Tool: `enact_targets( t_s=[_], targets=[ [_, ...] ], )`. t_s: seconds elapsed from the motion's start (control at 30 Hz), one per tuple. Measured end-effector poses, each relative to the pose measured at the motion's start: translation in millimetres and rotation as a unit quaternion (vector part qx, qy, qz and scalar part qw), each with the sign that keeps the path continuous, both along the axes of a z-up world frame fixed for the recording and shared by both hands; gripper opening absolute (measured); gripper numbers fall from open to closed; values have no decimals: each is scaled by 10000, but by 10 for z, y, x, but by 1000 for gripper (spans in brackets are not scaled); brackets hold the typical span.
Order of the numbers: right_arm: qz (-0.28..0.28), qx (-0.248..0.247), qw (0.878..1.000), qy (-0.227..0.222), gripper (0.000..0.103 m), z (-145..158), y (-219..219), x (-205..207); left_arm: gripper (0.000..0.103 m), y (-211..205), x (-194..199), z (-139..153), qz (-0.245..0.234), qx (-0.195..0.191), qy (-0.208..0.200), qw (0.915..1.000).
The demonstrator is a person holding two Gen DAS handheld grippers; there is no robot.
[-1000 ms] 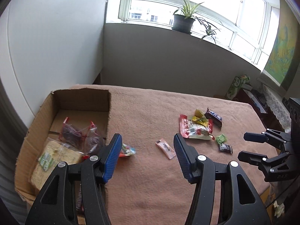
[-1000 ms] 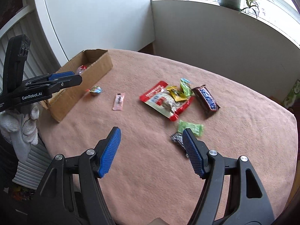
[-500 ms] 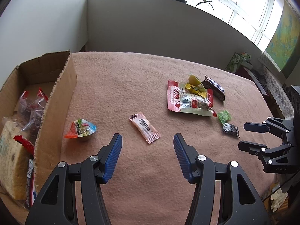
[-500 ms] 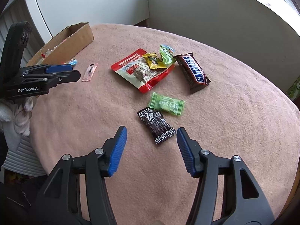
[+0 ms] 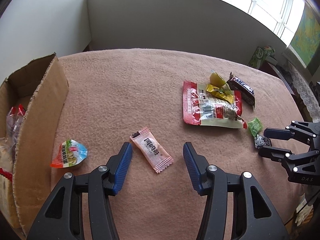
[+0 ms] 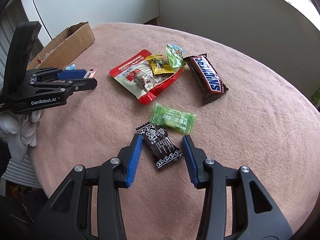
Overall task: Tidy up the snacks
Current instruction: 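Grasp the pink candy with the left gripper while the right gripper grasps the black candy, then lower both candies into the cardboard box and open both grippers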
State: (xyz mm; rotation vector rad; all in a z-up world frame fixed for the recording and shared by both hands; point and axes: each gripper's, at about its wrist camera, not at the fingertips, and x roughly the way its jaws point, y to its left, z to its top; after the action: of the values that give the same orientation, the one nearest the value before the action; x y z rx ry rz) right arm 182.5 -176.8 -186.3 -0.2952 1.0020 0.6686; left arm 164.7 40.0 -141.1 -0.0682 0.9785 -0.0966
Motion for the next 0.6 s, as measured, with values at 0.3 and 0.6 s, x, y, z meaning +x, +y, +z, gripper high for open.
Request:
enact_targets(
  t_s=[0.3, 0.6],
  targets=[
    [5, -40, 10000, -19, 28, -11, 31, -61, 18, -128, 19, -31, -283, 248, -75, 9993],
    [-142, 71, 9999, -57, 28, 88, -57, -217, 18, -109, -135, -4, -339, 51, -143, 9993]
  ],
)
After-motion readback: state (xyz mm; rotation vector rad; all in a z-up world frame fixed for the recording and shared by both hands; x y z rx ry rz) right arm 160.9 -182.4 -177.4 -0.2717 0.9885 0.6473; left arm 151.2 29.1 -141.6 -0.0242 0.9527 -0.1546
